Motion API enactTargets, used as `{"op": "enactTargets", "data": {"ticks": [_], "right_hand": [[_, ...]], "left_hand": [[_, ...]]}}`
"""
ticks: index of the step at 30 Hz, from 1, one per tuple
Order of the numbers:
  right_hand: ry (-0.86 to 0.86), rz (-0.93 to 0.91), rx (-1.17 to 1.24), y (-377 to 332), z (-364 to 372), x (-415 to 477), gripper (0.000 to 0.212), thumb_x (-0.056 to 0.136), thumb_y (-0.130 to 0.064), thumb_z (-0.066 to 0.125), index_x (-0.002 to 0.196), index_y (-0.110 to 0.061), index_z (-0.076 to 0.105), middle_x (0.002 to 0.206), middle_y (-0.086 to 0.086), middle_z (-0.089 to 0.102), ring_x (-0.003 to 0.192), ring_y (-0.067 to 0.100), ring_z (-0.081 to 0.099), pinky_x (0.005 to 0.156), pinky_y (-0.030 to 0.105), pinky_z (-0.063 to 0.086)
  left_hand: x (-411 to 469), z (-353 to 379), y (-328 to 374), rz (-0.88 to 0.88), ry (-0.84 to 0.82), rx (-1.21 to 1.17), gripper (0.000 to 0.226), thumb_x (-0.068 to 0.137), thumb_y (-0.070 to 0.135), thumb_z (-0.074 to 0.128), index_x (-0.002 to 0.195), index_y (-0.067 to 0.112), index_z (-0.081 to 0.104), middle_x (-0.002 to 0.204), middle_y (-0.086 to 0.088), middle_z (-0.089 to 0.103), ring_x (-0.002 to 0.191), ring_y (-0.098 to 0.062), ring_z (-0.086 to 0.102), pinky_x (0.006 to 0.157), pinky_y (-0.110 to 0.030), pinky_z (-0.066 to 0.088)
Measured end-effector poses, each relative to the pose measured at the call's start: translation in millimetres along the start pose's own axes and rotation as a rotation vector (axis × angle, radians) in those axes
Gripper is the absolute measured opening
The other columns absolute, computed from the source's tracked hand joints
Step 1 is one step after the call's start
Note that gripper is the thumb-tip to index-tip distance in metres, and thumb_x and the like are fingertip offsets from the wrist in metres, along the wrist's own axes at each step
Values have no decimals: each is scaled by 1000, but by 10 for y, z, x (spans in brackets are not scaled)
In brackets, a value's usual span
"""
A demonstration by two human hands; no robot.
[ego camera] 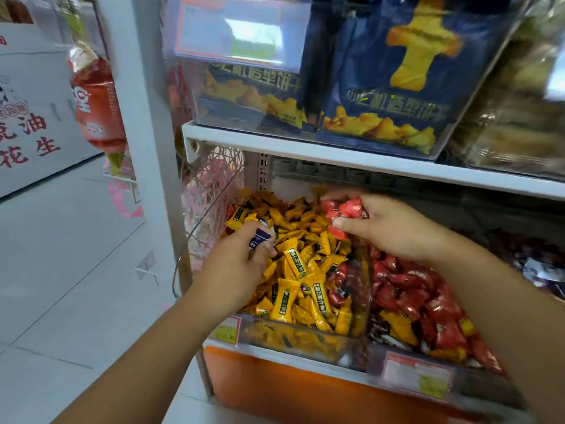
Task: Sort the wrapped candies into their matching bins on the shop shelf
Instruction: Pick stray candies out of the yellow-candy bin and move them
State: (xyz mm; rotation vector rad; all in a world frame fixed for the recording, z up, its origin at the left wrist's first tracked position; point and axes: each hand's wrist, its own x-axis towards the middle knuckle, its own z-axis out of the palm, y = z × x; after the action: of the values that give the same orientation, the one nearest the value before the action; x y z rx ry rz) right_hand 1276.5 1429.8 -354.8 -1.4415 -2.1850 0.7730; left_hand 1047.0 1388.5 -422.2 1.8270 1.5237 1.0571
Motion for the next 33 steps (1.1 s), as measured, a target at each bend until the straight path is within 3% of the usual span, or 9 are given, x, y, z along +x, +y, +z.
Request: {"op": "enactTargets", "data": {"ticks": [5, 10, 14, 20, 22, 25, 27, 29, 33], "right_hand": [[222, 128, -58, 432, -248, -339, 22, 94, -33, 58, 98, -54, 53, 75, -14, 64, 70, 7, 57, 56, 16, 38], [154, 270, -118, 844, -402, -529, 51, 88, -35, 67, 134, -41, 48, 128, -12, 55, 114, 5, 54, 91, 11, 35], [144, 326, -141, 843, -557, -588, 54, 85, -48, 65, 134, -51, 44, 125, -22, 45, 115, 1, 45, 89, 13, 32], [291, 219, -192, 459, -383, -445, 19, 94, -44, 52, 108, -57, 49, 101, 15, 70, 88, 29, 65, 78, 33, 51], [266, 95, -137, 282, -216, -378, 20, 96, -38, 51, 100, -57, 53, 86, 5, 73, 75, 27, 66, 68, 35, 53], [149, -30, -130, 70, 5, -208, 27, 99, -26, 49, 110, -49, 59, 52, -28, 57, 35, 8, 41, 38, 13, 31], [70, -85, -171, -37, 163, 6, 28, 101, -23, 47, 119, -39, 61, 75, -44, 57, 43, 0, 50, 44, 10, 38], [12, -119, -192, -101, 335, 280, 31, 101, -23, 45, 123, -39, 59, 117, -30, 57, 69, -7, 61, 60, 12, 48], [-51, -147, -268, -257, 605, 819, 33, 101, -21, 47, 131, -33, 55, 120, -9, 57, 61, -1, 57, 47, 11, 41]], "left_hand": [[116, 136, 105, 28, 19, 71, 9, 100, 23, 49, 101, 19, 56, 68, 3, 56, 47, -7, 44, 44, -20, 27], [267, 195, 107, -22, 110, 145, 12, 95, 25, 58, 107, 21, 57, 78, 8, 57, 59, -7, 50, 49, -25, 31], [344, 203, 29, -39, 88, 223, 30, 88, 26, 69, 114, 26, 55, 86, 0, 58, 63, -9, 51, 51, -22, 31], [391, 177, -87, -98, 33, 311, 49, 85, 32, 72, 131, 31, 54, 112, 0, 64, 88, -15, 59, 72, -26, 44], [378, 155, -109, -112, 38, 319, 46, 85, 35, 72, 129, 34, 56, 110, 2, 66, 87, -16, 62, 75, -30, 52], [344, 132, -138, -97, 47, 314, 42, 85, 34, 72, 126, 33, 60, 111, 0, 67, 81, -13, 61, 75, -30, 53], [301, 104, -163, -76, 54, 275, 41, 86, 31, 71, 126, 29, 61, 117, 2, 64, 87, -7, 55, 77, -21, 46], [252, 61, -197, -63, 64, 236, 39, 87, 31, 70, 125, 29, 61, 119, 5, 59, 92, -3, 50, 71, -6, 35], [107, -56, -260, -96, 105, 261, 33, 91, 32, 64, 123, 34, 60, 108, 5, 56, 74, 0, 50, 61, -5, 35]]}}
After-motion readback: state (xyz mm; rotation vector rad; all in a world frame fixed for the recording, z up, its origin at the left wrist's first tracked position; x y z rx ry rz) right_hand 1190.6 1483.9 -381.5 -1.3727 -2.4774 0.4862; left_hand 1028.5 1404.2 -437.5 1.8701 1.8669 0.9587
